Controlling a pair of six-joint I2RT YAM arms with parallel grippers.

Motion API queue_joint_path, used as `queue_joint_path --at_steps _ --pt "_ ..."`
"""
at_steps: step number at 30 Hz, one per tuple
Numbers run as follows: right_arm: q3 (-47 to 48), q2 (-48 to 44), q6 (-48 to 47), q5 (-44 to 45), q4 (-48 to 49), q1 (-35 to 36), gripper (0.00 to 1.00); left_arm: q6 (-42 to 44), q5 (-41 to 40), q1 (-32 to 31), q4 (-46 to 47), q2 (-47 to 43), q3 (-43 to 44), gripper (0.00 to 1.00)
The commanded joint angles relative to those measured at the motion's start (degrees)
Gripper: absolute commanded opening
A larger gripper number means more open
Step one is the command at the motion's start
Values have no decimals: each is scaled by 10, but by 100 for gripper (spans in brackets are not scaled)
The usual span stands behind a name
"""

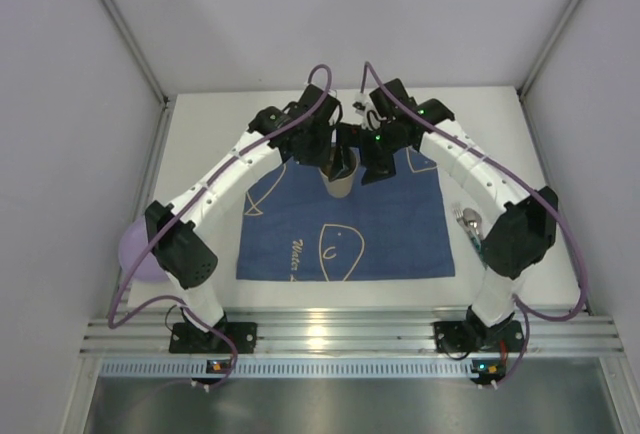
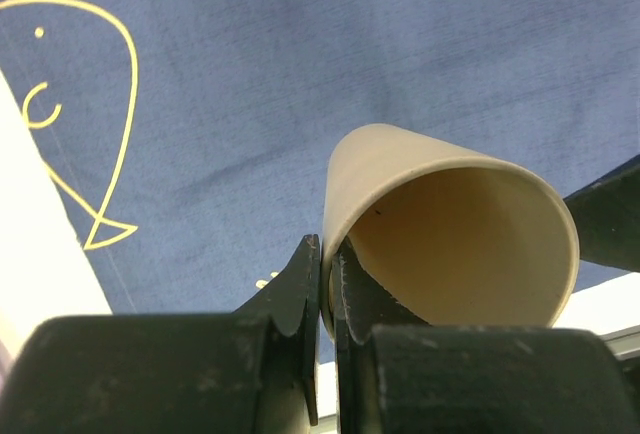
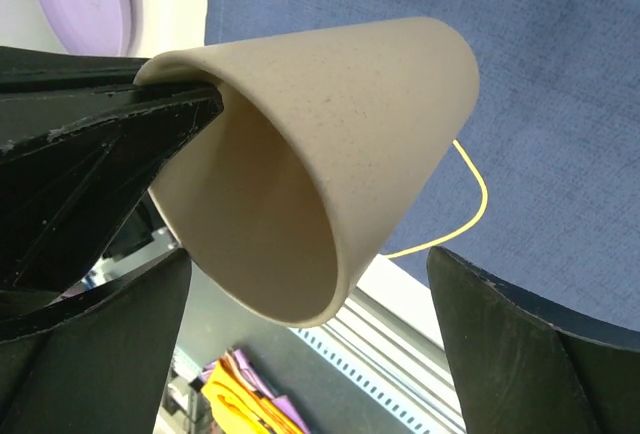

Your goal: Set the dinner table for one person

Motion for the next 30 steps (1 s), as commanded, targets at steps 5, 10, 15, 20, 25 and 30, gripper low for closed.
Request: queue_joint_path --at_steps 5,10,15,20,25,30 --pt "-29 -50 12 49 91 -88 100 22 10 -12 -46 -21 24 0" --pt "-42 -75 17 41 111 -129 100 15 4 -11 -46 -24 21 0" --pt "-52 -66 14 42 107 -125 97 7 15 -13 -38 -20 26 0" --pt "-63 -74 11 55 106 -96 97 5 16 -20 -42 -2 47 0" --pt "-62 -86 18 35 114 -89 97 4 5 -30 -49 26 63 0" --pt "-64 -106 18 45 121 -88 97 7 -10 -33 -59 43 59 0"
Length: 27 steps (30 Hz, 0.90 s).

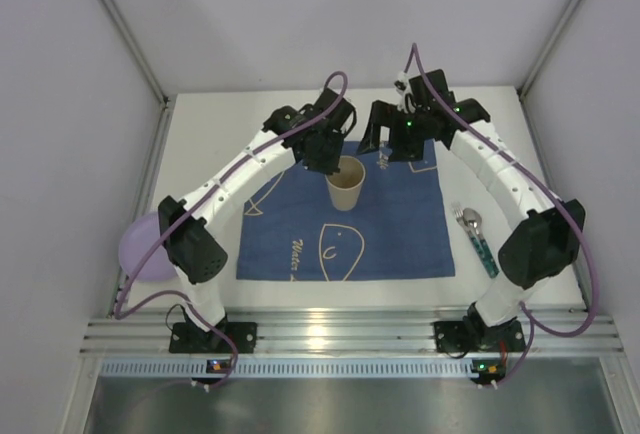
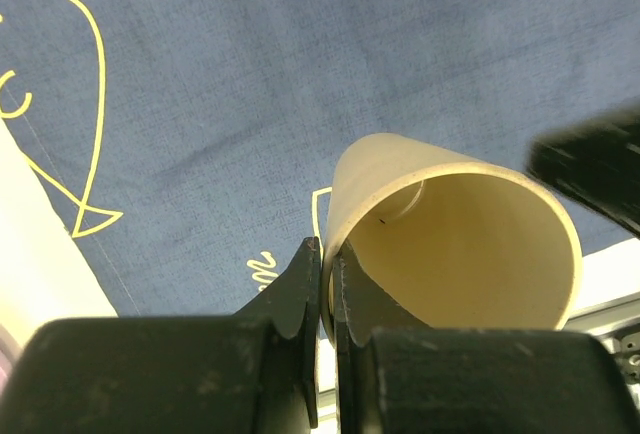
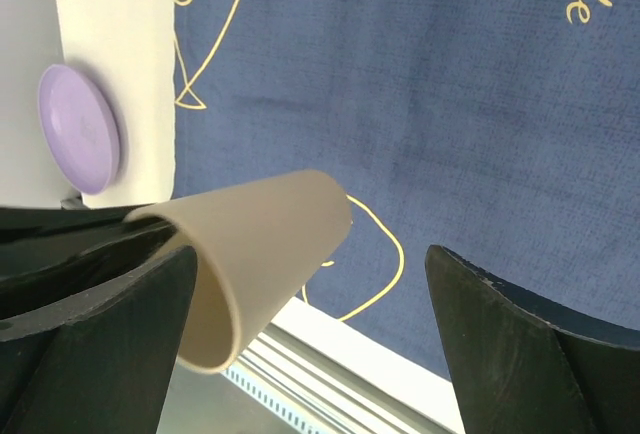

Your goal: Set the dinner table for one person

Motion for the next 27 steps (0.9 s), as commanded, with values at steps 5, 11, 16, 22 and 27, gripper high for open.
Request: queue_joint_path --at_steps 5,11,16,22,27 --pt "-3 -41 9 -12 28 6 96 2 -18 -3 -9 12 0 0" --pt "-90 -61 15 18 45 34 94 0 -14 -4 -8 24 26 0" --pt "-134 -43 18 30 66 51 81 3 -7 -8 -19 31 56 0" --pt "-92 3 6 58 39 83 25 1 -14 -25 -25 33 57 0" --pt "-71 24 -8 92 12 88 0 -40 -9 -32 -3 19 43 19"
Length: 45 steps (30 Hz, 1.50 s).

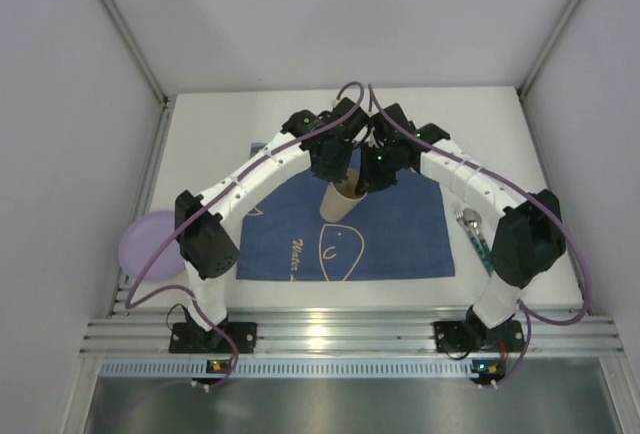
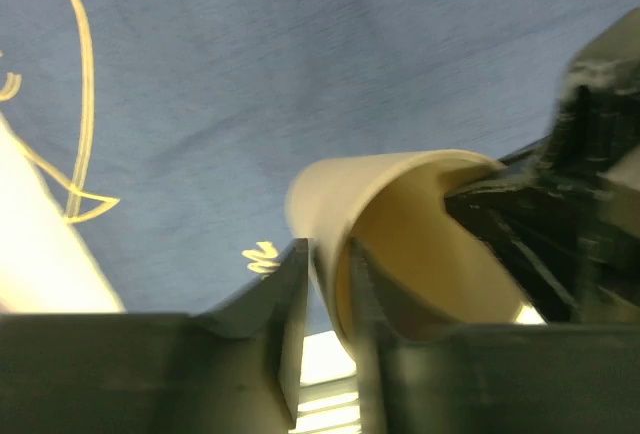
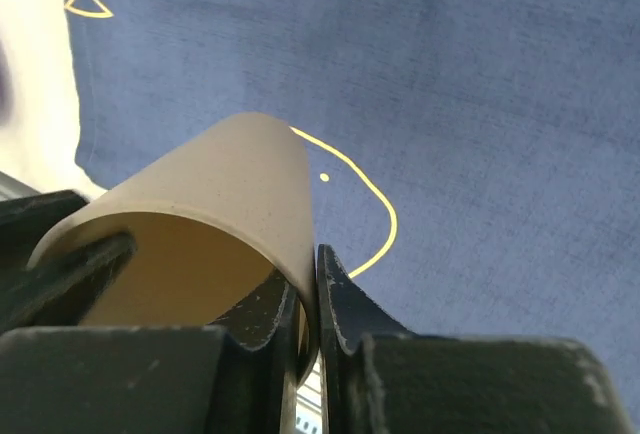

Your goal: Set the dinner table for one person

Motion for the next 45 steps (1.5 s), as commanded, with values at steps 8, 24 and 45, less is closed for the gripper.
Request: queue_joint_path --at_steps 8,24,45 --pt "158 65 -57 112 -103 -99 0 -83 -100 63 27 -150 -121 98" --pt "258 184 -49 159 -76 -243 0 -3 -59 323 126 -308 -455 91" --pt "185 184 -41 199 -10 -209 80 55 -6 505 224 -308 -572 93"
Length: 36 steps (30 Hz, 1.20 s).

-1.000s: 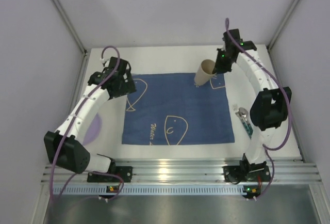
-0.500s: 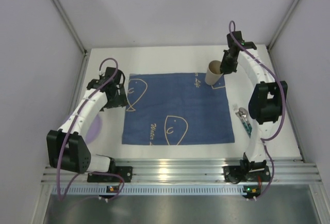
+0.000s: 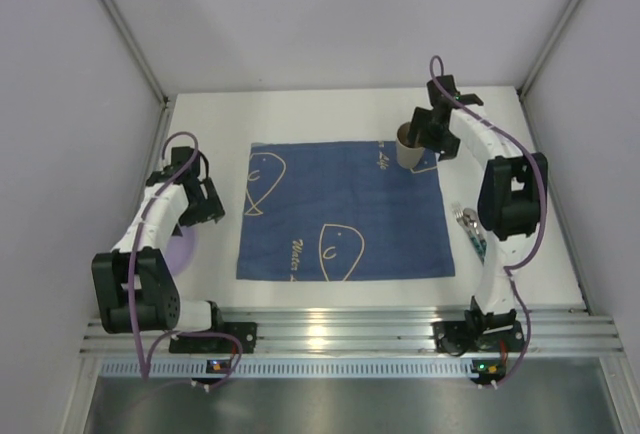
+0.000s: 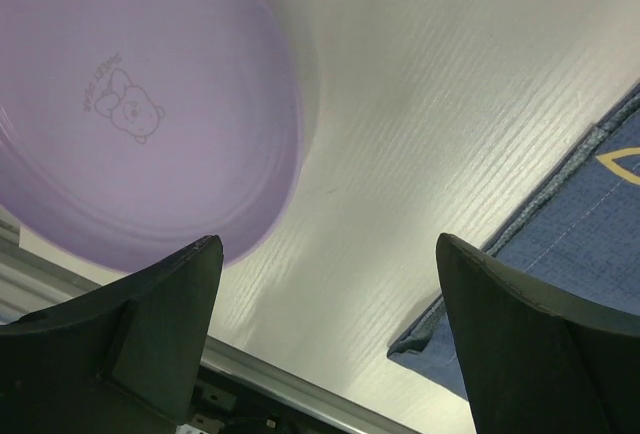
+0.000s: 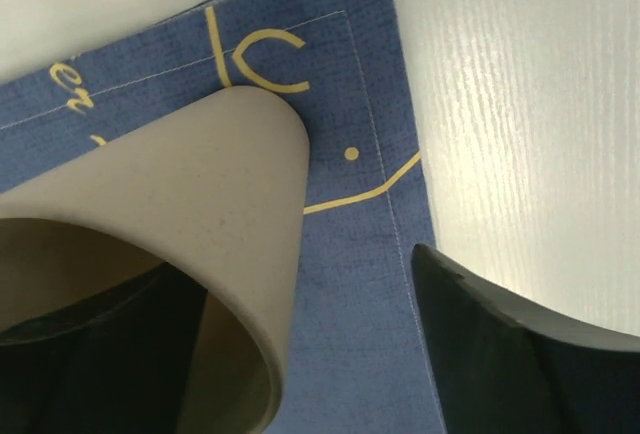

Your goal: Set the dinner table for one person

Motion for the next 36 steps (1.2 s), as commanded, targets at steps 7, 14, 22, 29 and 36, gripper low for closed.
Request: queue_joint_path --at_steps 7,14,22,29,36 --pt "112 -90 -6 -6 -59 30 100 9 10 32 63 29 -15 93" --pt "131 -163 2 -14 -106 31 100 5 3 39 95 91 -18 88" --pt "55 -263 -1 -28 -125 31 100 24 -12 43 106 182 16 15" --pt "16 -308 -6 -22 -132 30 100 25 -11 49 78 226 51 0" --pt "34 -356 -6 22 -151 29 100 -6 -11 -68 -38 168 246 0"
